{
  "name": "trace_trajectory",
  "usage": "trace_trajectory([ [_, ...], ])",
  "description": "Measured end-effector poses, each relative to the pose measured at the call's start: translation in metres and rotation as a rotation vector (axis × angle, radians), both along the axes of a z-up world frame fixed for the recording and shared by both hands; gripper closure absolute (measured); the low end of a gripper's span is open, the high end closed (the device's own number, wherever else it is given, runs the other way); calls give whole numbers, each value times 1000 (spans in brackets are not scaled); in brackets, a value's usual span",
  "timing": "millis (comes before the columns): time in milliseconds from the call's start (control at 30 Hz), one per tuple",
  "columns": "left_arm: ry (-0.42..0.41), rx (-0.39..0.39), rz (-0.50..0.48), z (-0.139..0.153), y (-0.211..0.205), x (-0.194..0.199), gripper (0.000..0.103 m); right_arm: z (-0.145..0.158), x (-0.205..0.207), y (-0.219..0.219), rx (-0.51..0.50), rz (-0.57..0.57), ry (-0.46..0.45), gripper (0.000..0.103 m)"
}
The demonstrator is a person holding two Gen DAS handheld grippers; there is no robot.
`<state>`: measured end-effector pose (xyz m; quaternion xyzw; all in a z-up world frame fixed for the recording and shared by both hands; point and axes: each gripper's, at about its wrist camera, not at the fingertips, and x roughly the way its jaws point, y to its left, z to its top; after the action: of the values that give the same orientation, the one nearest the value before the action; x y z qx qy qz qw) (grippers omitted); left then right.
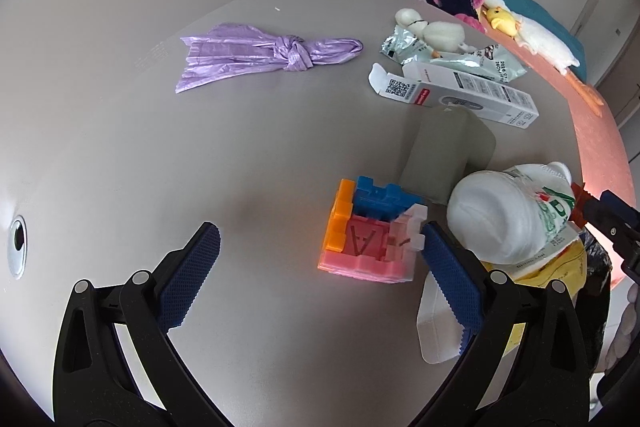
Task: Collect trash
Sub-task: 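Grasp the pink-blue toy block with the left tool while the right tool grasps the orange cap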
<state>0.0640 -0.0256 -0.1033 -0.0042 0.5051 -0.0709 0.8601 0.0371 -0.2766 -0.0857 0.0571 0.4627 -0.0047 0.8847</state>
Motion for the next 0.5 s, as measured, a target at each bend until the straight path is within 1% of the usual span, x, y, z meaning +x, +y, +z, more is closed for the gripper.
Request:
trace_trajectory([
  [67,9,-6,8,-3,2,4,6,-6,5,1,13,2,19,32],
  [167,24,-23,11,-7,5,9,6,-11,10,4,12,5,27,37],
  [300,5,11,6,-9,2,11,8,-16,15,5,18,7,47,44],
  [367,-11,23,-4,-8,0,11,17,-20,17,7,20,5,61,48],
  [400,-17,37,-4,-8,-1,11,20,-19,17,8,9,3,53,49],
  [467,-34,57,2,-7,-1,9,31,-20,17,10,-4,7,50,53],
  [500,-45,61,12,-6,0,8,34,-20,17,11,-8,7,48,54],
])
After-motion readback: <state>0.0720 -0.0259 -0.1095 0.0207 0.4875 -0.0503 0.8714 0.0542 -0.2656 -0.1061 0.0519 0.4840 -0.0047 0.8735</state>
